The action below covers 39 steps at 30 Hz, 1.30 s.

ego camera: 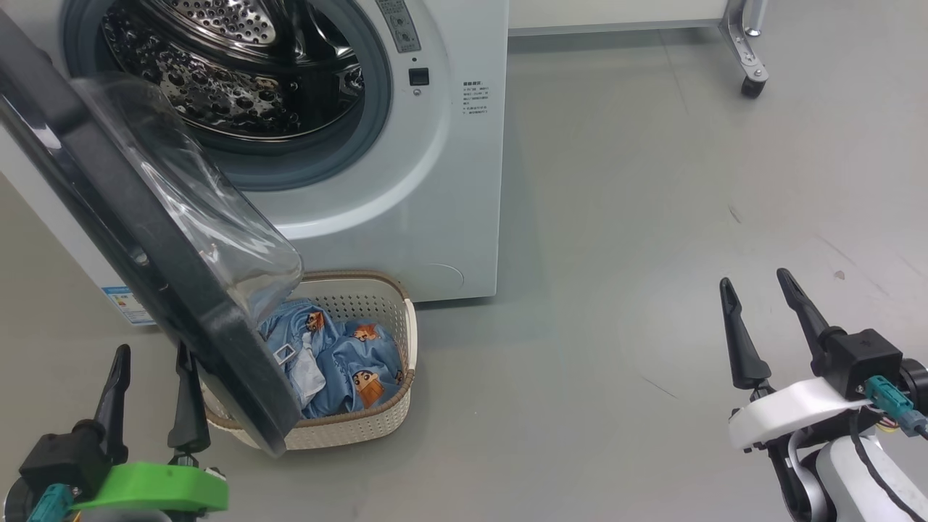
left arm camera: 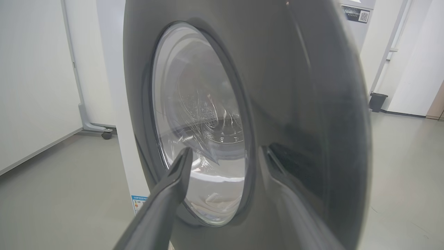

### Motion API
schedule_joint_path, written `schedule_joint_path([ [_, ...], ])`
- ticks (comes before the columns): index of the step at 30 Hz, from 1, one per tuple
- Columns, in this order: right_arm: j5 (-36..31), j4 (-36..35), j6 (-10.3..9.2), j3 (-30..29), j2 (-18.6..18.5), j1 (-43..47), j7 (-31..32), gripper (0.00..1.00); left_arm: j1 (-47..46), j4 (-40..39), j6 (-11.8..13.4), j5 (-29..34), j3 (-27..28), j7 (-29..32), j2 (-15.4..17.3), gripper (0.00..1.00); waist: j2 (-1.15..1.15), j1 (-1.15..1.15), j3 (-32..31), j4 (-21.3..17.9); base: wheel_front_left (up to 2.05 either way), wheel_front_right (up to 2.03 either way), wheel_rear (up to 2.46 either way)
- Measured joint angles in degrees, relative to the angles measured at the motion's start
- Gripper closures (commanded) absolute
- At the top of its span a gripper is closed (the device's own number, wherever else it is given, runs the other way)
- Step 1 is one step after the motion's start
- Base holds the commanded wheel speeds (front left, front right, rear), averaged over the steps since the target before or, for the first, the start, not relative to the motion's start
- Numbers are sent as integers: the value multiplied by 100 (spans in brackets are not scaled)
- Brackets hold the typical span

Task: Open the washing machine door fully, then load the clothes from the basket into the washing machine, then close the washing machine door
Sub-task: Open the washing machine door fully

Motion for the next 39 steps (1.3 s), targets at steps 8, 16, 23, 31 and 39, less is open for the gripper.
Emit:
schedule_joint_path([
  [8,-174,21,-7,-156,177,304,0,0,1,58,0,116,-12,1,0,0,0,0,-16,15,0,0,0],
  [16,-286,174,-7,-131,255,458,0,0,7,165,0,241,51,1,-5,0,0,0,-46,27,0,0,0],
  [23,-370,172,-7,-203,353,497,0,0,26,291,0,242,88,1,-10,0,0,0,-67,49,0,0,0],
  [31,-457,170,-8,-247,402,502,0,0,31,404,0,258,54,1,-12,63,0,0,-76,53,0,0,0],
  [39,-512,167,-7,-308,424,510,0,0,57,492,0,266,-31,1,-19,100,0,0,-82,61,0,0,0],
])
